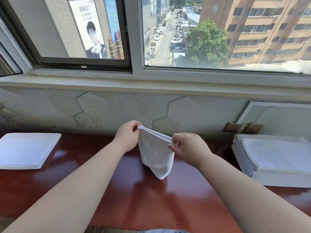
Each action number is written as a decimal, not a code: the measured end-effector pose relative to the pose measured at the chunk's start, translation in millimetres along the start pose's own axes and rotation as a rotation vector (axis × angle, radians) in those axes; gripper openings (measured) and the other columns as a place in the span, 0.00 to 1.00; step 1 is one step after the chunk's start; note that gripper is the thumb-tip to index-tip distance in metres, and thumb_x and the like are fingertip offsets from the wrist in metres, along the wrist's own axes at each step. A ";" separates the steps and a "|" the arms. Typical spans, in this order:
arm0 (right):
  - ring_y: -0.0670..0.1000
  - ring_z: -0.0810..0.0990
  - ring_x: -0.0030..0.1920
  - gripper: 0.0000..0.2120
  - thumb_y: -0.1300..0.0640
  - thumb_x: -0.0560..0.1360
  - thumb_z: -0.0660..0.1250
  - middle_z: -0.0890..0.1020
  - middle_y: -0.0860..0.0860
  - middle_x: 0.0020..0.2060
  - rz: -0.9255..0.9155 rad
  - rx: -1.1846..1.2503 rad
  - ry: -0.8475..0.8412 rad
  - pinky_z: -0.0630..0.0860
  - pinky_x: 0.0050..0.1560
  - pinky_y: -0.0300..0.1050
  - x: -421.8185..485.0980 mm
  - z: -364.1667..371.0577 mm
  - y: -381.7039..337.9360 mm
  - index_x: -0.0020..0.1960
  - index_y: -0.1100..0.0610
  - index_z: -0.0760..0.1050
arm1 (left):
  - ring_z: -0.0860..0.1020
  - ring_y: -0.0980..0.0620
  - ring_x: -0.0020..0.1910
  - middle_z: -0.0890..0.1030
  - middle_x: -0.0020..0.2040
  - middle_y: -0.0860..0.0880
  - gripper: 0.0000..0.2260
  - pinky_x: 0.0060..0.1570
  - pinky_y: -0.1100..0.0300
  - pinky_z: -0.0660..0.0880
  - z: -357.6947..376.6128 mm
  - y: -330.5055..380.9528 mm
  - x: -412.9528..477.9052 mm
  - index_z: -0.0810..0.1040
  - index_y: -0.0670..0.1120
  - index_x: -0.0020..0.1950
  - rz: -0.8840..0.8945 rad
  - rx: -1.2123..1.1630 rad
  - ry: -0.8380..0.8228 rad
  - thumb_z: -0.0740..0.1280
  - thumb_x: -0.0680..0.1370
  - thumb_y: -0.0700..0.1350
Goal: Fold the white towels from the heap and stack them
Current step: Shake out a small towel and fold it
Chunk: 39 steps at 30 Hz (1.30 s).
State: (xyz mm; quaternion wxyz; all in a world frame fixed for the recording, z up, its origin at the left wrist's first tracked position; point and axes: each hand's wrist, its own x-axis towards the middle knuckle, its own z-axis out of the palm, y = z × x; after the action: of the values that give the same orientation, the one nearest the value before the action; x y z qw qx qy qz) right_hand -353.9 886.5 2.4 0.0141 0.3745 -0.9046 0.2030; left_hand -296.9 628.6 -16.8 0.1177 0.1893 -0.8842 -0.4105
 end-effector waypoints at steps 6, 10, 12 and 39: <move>0.50 0.77 0.37 0.08 0.52 0.78 0.72 0.80 0.46 0.35 0.121 0.187 0.127 0.75 0.41 0.48 4.6 -2.3 11.8 0.46 0.47 0.73 | 0.77 0.57 0.38 0.83 0.42 0.53 0.06 0.43 0.61 0.72 -7.9 -1.2 0.2 0.78 0.52 0.48 0.042 -0.023 -0.100 0.66 0.84 0.44; 0.47 0.81 0.43 0.07 0.54 0.78 0.72 0.82 0.44 0.41 0.268 0.403 0.145 0.75 0.48 0.42 9.7 -8.2 19.0 0.56 0.46 0.79 | 0.79 0.57 0.43 0.85 0.46 0.52 0.05 0.50 0.60 0.74 -15.8 5.5 -1.0 0.79 0.49 0.50 0.065 -0.138 -0.197 0.65 0.85 0.45; 0.46 0.80 0.41 0.02 0.54 0.79 0.72 0.83 0.45 0.39 0.327 0.437 0.116 0.74 0.45 0.41 12.5 -9.8 22.6 0.49 0.48 0.80 | 0.77 0.59 0.43 0.84 0.45 0.52 0.05 0.49 0.63 0.73 -14.7 9.6 -5.4 0.78 0.45 0.51 0.049 -0.260 -0.235 0.64 0.86 0.42; 0.58 0.73 0.36 0.16 0.41 0.84 0.57 0.73 0.48 0.30 0.049 0.118 0.026 0.70 0.34 0.52 39.3 -2.3 -48.8 0.44 0.50 0.67 | 0.78 0.50 0.36 0.84 0.41 0.44 0.13 0.39 0.54 0.74 -0.4 24.0 -37.2 0.76 0.48 0.62 -0.039 -0.596 -0.287 0.70 0.81 0.52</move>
State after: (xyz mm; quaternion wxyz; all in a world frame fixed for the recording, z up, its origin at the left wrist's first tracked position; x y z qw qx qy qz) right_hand -349.0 829.8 28.8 -0.0013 0.3498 -0.8998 0.2609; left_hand -269.0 658.6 0.0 0.0343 0.1038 -0.7290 -0.6757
